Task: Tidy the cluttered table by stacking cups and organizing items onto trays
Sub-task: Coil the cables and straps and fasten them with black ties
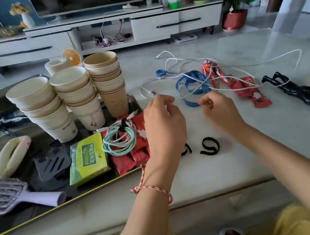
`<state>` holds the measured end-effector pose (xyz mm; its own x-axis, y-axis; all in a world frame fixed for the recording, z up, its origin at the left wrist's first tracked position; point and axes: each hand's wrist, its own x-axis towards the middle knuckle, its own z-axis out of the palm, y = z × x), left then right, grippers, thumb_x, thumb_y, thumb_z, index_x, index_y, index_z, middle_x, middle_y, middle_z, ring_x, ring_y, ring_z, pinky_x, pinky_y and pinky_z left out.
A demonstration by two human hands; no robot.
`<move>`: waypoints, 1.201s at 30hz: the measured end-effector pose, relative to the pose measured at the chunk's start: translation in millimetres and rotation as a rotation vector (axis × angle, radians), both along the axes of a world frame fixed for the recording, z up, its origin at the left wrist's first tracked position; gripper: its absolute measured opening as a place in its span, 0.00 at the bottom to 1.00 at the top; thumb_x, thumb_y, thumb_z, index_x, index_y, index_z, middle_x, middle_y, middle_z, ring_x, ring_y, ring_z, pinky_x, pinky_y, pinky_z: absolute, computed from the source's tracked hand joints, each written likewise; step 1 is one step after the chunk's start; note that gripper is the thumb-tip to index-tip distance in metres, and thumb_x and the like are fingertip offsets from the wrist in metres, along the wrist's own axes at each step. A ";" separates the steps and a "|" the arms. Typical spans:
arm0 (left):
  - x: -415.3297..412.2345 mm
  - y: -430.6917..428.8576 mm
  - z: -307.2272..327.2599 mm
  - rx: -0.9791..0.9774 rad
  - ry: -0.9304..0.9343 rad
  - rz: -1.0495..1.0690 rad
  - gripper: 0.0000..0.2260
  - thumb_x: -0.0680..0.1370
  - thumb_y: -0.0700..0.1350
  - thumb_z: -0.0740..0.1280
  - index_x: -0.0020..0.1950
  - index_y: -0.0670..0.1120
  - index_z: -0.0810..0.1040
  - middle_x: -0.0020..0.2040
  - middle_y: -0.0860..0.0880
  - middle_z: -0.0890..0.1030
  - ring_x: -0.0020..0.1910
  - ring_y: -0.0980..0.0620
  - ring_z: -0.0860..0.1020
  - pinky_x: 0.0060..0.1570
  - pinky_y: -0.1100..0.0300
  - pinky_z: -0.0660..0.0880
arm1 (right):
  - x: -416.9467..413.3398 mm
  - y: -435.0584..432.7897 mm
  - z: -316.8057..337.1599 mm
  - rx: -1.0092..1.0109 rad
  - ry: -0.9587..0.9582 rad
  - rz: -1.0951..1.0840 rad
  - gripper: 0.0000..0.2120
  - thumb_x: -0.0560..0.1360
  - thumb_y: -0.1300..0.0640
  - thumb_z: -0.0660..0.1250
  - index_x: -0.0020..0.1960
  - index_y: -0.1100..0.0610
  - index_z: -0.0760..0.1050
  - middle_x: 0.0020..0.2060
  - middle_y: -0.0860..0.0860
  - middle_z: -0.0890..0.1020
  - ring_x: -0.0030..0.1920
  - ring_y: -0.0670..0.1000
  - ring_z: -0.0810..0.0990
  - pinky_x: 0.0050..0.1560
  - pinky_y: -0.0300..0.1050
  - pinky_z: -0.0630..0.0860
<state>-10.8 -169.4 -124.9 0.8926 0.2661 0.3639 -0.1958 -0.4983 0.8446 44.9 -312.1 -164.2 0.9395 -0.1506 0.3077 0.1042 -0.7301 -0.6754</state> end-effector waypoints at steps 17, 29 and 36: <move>26.2 -3.3 -14.6 -0.085 0.149 -0.022 0.12 0.76 0.36 0.57 0.52 0.44 0.79 0.44 0.53 0.77 0.43 0.55 0.73 0.33 0.73 0.65 | 51.0 1.8 -0.2 -0.625 -0.063 -0.088 0.16 0.78 0.59 0.56 0.64 0.58 0.69 0.56 0.59 0.77 0.59 0.61 0.71 0.57 0.52 0.61; 30.1 2.9 -14.5 -0.308 0.257 -0.050 0.11 0.73 0.36 0.58 0.41 0.48 0.76 0.40 0.52 0.79 0.44 0.51 0.77 0.40 0.64 0.73 | 56.2 43.8 -6.0 -0.795 -0.066 0.262 0.12 0.78 0.59 0.57 0.56 0.57 0.77 0.51 0.55 0.77 0.55 0.57 0.73 0.55 0.50 0.62; 40.5 -1.4 -12.7 -0.539 0.393 -0.072 0.10 0.78 0.43 0.58 0.39 0.45 0.73 0.42 0.44 0.78 0.43 0.46 0.74 0.49 0.54 0.72 | 29.0 23.7 32.8 -0.151 -0.340 0.258 0.06 0.74 0.64 0.66 0.45 0.63 0.82 0.41 0.56 0.80 0.43 0.54 0.78 0.46 0.41 0.71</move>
